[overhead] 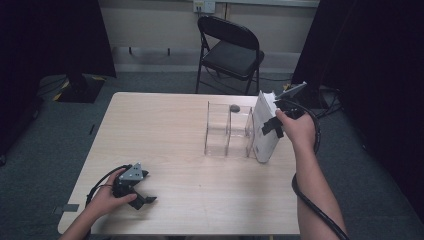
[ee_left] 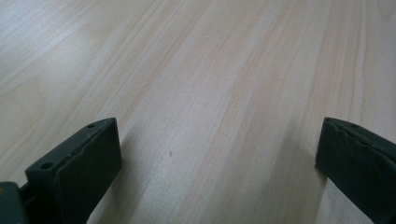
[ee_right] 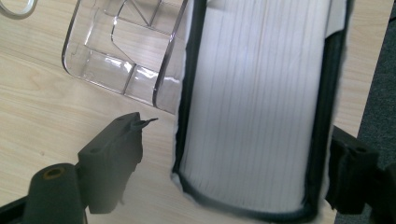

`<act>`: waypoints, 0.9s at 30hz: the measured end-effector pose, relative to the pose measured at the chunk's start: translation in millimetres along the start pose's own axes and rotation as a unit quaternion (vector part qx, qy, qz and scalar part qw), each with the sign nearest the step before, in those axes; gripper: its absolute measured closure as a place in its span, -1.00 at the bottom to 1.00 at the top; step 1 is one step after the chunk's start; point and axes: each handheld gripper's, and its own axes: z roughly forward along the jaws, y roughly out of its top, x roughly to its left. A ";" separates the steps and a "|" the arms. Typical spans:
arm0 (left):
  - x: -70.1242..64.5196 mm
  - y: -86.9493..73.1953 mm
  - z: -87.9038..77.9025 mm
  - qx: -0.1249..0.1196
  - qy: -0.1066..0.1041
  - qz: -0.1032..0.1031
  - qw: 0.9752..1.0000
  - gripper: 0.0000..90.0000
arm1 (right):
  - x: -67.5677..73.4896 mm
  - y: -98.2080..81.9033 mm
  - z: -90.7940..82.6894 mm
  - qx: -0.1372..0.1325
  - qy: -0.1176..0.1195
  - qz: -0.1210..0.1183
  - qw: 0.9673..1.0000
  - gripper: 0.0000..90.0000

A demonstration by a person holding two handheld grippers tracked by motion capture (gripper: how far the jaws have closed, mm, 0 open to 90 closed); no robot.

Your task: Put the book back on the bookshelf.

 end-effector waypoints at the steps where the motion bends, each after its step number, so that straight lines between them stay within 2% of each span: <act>1: 0.0 0.0 -0.1 0.000 0.000 0.000 1.000 -1.00 | 0.5 -1.5 -0.5 0.001 0.001 -0.004 1.000 -0.62; 3: 0.0 0.0 -0.1 0.000 0.000 0.000 1.000 -1.00 | 1.4 -3.6 -1.6 0.003 0.007 -0.004 1.000 -0.62; 6: -0.2 -0.1 -0.1 0.000 0.001 0.000 1.000 -1.00 | 0.7 -5.7 -3.8 -0.003 0.000 -0.005 1.000 -0.61; 11: -0.2 -0.1 -0.2 0.000 0.001 -0.001 1.000 -1.00 | -0.6 -11.7 -1.7 -0.003 0.015 -0.009 1.000 -0.60; 27: -0.5 -0.3 0.4 -0.003 0.004 -0.002 1.000 -1.00 | -2.1 -36.4 6.8 -0.015 0.038 -0.010 0.999 -0.59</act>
